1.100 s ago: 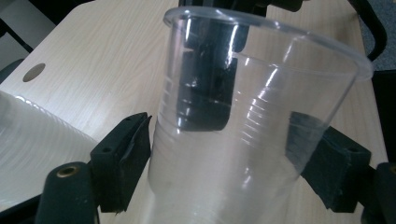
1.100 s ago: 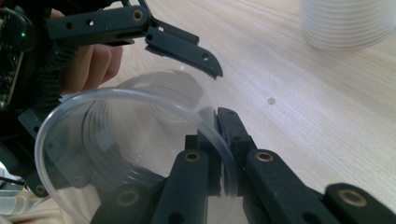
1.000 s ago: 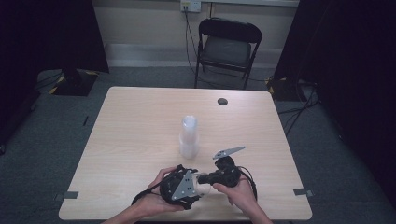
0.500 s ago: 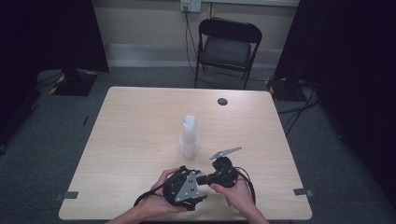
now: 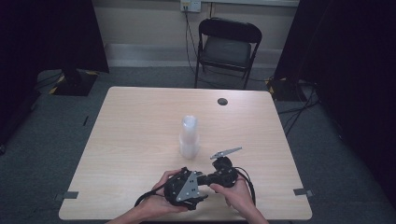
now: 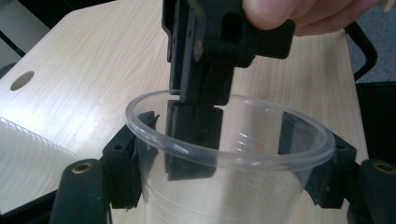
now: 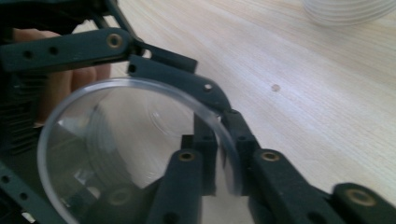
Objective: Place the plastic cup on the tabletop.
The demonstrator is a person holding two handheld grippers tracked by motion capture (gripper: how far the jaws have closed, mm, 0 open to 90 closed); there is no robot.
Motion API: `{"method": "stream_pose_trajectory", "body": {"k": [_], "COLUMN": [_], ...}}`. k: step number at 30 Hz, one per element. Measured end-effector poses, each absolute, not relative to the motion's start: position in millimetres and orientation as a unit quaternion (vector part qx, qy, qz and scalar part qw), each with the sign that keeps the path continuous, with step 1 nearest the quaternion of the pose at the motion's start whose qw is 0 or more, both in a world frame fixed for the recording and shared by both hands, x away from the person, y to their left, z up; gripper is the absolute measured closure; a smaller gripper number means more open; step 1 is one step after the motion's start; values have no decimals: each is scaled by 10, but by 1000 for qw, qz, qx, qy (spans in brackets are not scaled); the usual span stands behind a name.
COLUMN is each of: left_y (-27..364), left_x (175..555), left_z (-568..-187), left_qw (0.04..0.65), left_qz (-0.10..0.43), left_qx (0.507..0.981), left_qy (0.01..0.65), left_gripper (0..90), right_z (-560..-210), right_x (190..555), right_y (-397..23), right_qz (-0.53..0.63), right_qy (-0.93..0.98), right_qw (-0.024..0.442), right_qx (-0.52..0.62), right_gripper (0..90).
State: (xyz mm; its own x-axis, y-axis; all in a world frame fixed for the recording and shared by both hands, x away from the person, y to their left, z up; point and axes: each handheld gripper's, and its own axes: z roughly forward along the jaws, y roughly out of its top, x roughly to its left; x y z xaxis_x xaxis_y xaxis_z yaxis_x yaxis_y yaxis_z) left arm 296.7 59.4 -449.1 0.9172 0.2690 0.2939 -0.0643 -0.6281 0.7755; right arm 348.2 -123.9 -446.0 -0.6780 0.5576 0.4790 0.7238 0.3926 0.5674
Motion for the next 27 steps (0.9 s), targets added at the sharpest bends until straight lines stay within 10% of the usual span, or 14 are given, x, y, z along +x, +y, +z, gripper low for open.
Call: {"method": "stream_pose_trajectory", "body": {"k": [27], "left_y": [857], "left_x": [3168], "left_z": [-4493], "left_qw": [493], "left_qz": [154], "left_qx": [837], "left_qy": [181], "left_gripper": [294], "right_z": [-4308], "right_x": [3473], "right_y": [-1400], "right_qz": [-484], "right_qy": [-788], "right_qw": [76], "right_qx": [-373], "right_gripper": [672]}}
